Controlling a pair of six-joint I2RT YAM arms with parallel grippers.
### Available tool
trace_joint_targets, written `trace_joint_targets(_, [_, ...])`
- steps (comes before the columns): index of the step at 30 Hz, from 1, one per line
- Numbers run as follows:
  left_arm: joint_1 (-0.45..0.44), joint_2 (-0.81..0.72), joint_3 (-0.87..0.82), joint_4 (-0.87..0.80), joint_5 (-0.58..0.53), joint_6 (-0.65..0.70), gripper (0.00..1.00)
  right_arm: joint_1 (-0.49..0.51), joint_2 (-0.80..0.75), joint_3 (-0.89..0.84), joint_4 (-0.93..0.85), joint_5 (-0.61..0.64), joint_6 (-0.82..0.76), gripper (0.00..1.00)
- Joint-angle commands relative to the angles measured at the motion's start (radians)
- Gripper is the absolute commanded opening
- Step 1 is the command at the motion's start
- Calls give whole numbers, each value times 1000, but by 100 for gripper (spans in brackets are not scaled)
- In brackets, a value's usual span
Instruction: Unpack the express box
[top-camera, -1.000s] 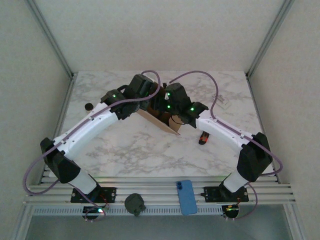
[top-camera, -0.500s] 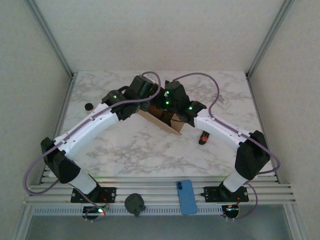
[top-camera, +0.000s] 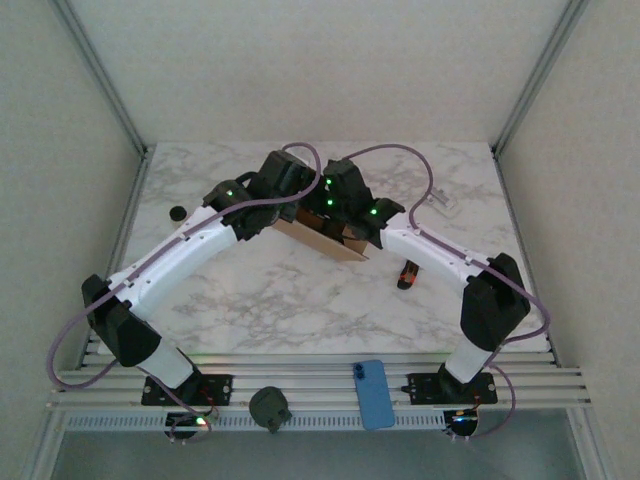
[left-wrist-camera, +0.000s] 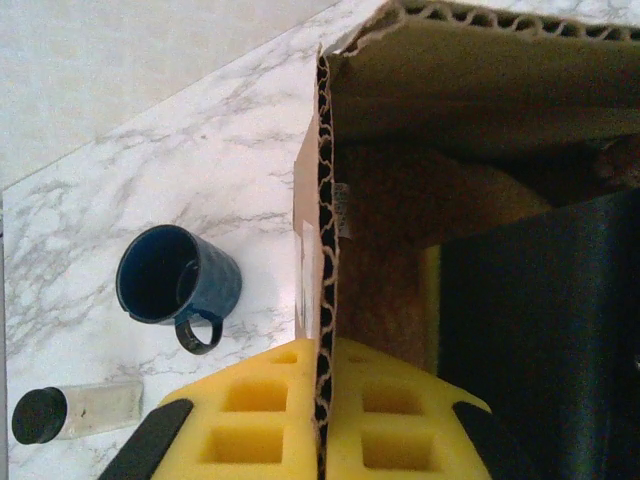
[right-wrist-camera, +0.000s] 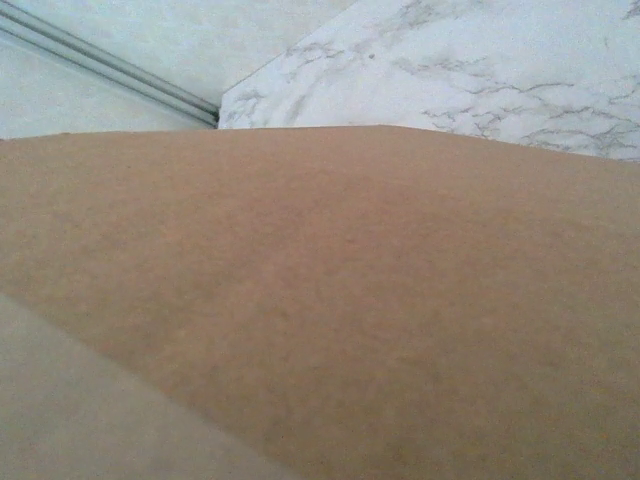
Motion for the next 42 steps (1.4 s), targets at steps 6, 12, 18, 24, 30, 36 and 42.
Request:
trace_joint_targets(6, [-15,-40,11,64,11,-11,0,0,37,4,-3,20,-2,0])
trace_joint_targets(12, [-10,-39,-34,76,-70,-36,0,-1,-72,-35,50,-11,-123,0])
trace_joint_targets(18, [34,4,-42,61,-131,-89,0,-3,-234,-83,27,-83,-236,0])
trace_joint_targets(24, [83,21,-40,67,-130,-115,0,-58,-375,-127,15,-158,-282,0])
trace_joint_targets(30, [100,11,-61,84,-107,-119,0,-96,-520,-174,54,-199,-301,0])
trace_joint_targets(36, [101,10,-92,99,-90,-133,0,-125,-599,-176,200,-270,-255,0])
trace_joint_targets(42, [101,-9,-126,126,-73,-145,0,-136,-618,-187,392,-284,-171,0])
